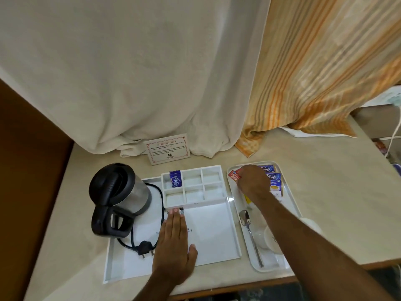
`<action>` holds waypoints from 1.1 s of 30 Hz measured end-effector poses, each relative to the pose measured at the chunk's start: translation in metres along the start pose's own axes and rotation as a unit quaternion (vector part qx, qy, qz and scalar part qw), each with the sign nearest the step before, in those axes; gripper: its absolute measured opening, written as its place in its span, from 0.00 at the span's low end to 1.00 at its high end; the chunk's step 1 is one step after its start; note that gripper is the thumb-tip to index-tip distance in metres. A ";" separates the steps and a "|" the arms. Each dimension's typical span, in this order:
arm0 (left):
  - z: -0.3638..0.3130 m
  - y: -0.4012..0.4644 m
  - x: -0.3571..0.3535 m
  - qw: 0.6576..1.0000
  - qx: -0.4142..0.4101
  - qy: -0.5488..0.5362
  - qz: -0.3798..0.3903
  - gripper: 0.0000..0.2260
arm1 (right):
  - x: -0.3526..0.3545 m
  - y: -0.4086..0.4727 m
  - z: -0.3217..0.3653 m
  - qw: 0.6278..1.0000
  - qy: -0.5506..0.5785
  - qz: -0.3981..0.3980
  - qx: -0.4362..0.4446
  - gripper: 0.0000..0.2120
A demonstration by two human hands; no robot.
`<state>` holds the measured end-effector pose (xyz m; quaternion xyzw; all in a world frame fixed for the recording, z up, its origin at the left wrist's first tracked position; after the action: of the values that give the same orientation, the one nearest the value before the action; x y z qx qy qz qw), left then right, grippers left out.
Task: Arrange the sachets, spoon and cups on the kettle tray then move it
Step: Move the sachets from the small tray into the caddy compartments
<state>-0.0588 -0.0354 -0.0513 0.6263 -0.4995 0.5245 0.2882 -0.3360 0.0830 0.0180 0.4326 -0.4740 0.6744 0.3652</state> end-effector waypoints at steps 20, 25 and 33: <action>-0.001 0.001 -0.002 1.000 0.002 0.004 0.004 0.40 | 0.020 -0.011 0.086 0.864 0.481 0.102 0.108 0.06; 0.001 0.001 -0.005 1.000 0.010 0.009 0.006 0.40 | -0.006 -0.016 0.110 0.910 0.376 0.112 0.133 0.10; 0.001 0.001 -0.005 1.000 0.016 0.004 0.008 0.39 | -0.010 -0.017 0.115 0.946 0.278 0.055 0.158 0.06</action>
<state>-0.0590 -0.0351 -0.0569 0.6250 -0.4944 0.5374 0.2759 -0.2897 -0.0232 0.0345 0.2533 -0.2641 0.8531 0.3719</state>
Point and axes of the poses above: each hand's wrist, its own y-axis towards the middle knuckle, its own x-axis out of the back of the hand, z = x × y, the point moved 6 cm from there along y, towards the middle knuckle, and after that the axes turned 2 degrees about z, right-handed, at the moved point
